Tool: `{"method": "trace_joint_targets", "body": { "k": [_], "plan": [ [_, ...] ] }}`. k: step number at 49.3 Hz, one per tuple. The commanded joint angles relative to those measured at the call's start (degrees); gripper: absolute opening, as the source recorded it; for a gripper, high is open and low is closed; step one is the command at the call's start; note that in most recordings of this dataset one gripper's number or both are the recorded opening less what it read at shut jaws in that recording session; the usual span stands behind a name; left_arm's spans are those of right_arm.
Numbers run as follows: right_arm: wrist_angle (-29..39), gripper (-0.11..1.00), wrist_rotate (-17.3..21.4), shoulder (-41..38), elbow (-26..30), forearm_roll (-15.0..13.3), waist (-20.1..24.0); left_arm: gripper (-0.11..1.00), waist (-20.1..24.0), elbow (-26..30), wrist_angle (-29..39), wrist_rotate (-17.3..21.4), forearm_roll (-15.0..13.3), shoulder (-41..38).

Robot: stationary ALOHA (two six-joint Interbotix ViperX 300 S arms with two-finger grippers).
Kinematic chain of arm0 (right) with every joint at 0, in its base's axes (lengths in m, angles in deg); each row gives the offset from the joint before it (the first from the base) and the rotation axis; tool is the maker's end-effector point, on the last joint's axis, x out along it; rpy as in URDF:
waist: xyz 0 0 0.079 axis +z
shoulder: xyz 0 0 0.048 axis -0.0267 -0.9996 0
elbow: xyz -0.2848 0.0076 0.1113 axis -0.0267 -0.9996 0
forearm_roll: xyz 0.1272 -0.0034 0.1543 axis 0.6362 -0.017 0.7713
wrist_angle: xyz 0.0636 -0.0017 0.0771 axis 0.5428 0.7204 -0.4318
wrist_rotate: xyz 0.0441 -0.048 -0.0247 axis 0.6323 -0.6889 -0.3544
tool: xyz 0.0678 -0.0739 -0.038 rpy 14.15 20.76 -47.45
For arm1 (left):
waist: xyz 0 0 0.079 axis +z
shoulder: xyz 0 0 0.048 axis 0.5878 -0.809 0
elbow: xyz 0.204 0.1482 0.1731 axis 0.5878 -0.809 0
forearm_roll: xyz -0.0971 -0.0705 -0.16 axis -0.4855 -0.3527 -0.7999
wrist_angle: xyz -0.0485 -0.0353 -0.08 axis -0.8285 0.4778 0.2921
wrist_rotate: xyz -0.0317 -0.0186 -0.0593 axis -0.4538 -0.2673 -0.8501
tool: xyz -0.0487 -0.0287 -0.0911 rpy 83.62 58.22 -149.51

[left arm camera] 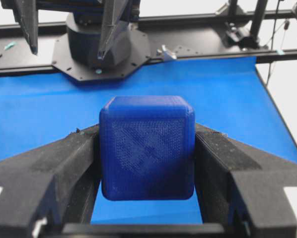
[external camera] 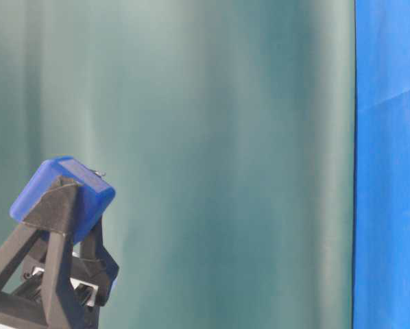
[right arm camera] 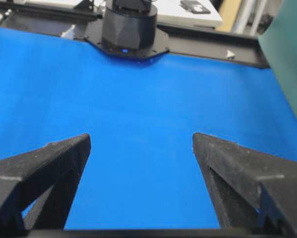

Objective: Handover the blue block to the right arm after grasping it with the left arm, then place it in the designated position.
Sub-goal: 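Move the right gripper toward the cube held by the left gripper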

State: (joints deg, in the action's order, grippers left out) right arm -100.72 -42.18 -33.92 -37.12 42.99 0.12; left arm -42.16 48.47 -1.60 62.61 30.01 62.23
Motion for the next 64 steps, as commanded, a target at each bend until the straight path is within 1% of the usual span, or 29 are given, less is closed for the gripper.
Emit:
{"method": "trace_joint_targets", "body": {
  "k": [1,7,12,16,23,31,36,41,45,53,58,61,64],
  "plan": [
    [-0.3,0.97,-0.5,0.2,2.2,-1.9,0.3,0.46,0.1,0.6,-0.7,0.0,-0.1,3.3],
    [1.4,0.97,-2.6,0.7,3.4,-6.3,0.4,0.46,0.3,0.6,-0.7,-0.1,-0.1,3.4],
    [3.8,0.97,-5.5,1.3,4.7,-10.4,0.4,0.46,0.4,0.6,-0.7,-0.1,-0.1,3.4],
    [4.8,0.96,-9.1,1.6,5.5,-14.1,0.5,0.46,0.5,0.6,-0.7,-0.2,-0.1,3.4],
    [4.4,0.95,-15.5,1.9,6.3,-20.3,0.4,0.46,0.6,0.6,-0.8,-0.2,-0.1,3.4],
    [2.4,0.95,-22.2,2.3,6.8,-25.3,0.4,0.46,0.9,0.6,-0.9,-0.3,-0.1,3.4],
    [1.5,0.95,-26.5,2.5,6.8,-28.9,0.5,0.46,0.9,0.6,-0.9,-0.3,-0.1,3.4],
    [1.3,0.95,-29.9,2.7,6.9,-32.2,0.6,0.46,0.9,0.5,-0.9,-0.4,-0.1,3.4],
    [1.1,0.95,-31.5,2.7,6.8,-34.5,0.9,0.46,0.9,0.5,-0.9,-0.4,-0.1,3.4],
    [1.1,0.95,-31.9,2.8,6.9,-37.4,1.6,0.46,0.9,0.5,-0.9,-0.5,-0.1,3.4],
    [1.1,0.94,-32.0,2.8,6.8,-40.2,1.7,0.46,0.9,0.5,-0.9,-0.5,-0.2,3.4],
    [1.1,0.94,-32.0,2.8,6.8,-41.1,1.7,0.46,0.9,0.5,-0.9,-0.6,-0.2,3.4],
    [1.1,0.94,-32.0,2.9,6.8,-41.2,1.7,0.46,0.9,0.5,-0.9,-0.6,-0.1,3.4]
  ]
}}
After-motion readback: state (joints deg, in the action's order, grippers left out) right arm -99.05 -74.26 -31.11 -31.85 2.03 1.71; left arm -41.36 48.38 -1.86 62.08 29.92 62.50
